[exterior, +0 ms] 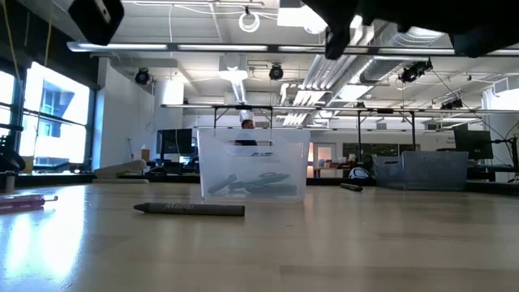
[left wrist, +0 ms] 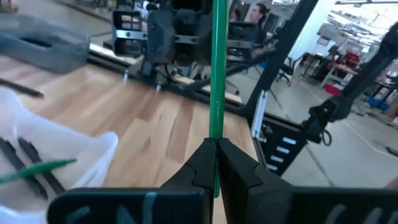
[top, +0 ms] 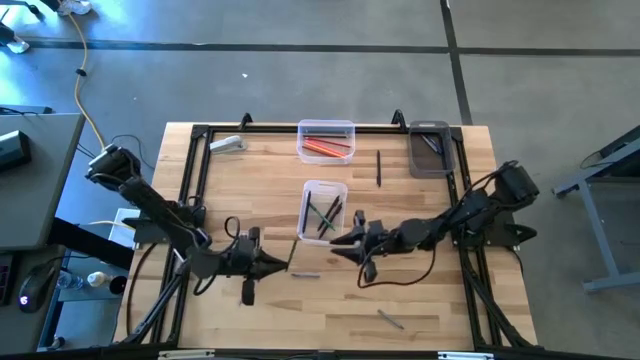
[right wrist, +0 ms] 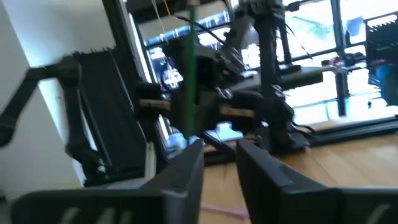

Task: Sort crayons/erasers/pens/pencils in bins
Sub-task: Put the green color pencil into the top transparent bin

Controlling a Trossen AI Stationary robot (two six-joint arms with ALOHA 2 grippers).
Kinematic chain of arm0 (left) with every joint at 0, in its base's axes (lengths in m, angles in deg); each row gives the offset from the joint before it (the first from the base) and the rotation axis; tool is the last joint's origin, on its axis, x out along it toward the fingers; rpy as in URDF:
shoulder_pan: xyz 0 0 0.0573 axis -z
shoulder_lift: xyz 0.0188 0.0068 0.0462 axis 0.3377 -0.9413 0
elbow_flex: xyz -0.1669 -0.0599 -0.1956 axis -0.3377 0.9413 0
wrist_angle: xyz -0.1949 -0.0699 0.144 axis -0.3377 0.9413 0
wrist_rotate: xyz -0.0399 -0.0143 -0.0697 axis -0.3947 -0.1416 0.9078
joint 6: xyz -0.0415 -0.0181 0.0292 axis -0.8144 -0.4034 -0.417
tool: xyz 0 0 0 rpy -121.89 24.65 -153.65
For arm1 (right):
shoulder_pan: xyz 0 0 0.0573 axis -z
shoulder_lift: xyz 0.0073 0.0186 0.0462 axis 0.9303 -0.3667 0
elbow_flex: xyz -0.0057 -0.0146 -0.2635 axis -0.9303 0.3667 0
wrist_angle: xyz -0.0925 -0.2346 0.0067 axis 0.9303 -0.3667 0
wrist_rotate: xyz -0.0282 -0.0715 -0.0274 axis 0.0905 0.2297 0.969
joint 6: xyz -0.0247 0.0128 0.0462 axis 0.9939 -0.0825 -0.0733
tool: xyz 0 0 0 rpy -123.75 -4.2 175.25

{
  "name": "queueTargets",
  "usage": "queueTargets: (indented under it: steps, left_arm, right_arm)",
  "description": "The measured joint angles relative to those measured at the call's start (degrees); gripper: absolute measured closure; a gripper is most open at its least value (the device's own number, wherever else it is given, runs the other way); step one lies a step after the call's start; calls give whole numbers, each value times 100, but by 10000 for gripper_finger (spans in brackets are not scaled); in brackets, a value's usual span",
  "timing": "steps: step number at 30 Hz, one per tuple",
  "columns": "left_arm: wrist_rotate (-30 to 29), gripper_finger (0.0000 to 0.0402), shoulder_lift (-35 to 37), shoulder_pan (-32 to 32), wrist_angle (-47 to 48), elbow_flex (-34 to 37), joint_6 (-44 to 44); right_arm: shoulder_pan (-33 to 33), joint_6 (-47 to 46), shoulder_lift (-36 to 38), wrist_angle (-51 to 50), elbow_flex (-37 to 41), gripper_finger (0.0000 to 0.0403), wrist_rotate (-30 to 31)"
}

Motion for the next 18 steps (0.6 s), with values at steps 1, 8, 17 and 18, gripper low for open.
queueTargets:
  steps: [1, 8, 17, 18]
  left_arm:
    - [50, 401, -26, -63, -74, 0, 84]
    - [387, 401, -38, -371, -485, -2, 444]
    - [438, 401, -39, -411, -543, 0, 526]
    - [438, 401, -39, -411, -540, 0, 527]
  right_arm:
    - [-4, -10, -85, -11, -173, 292, 0]
    - [79, 140, -504, -409, -1300, 237, 0]
    - [202, 268, -756, -1274, -2165, 234, -207]
    - [200, 306, -754, -1282, -2174, 234, -214]
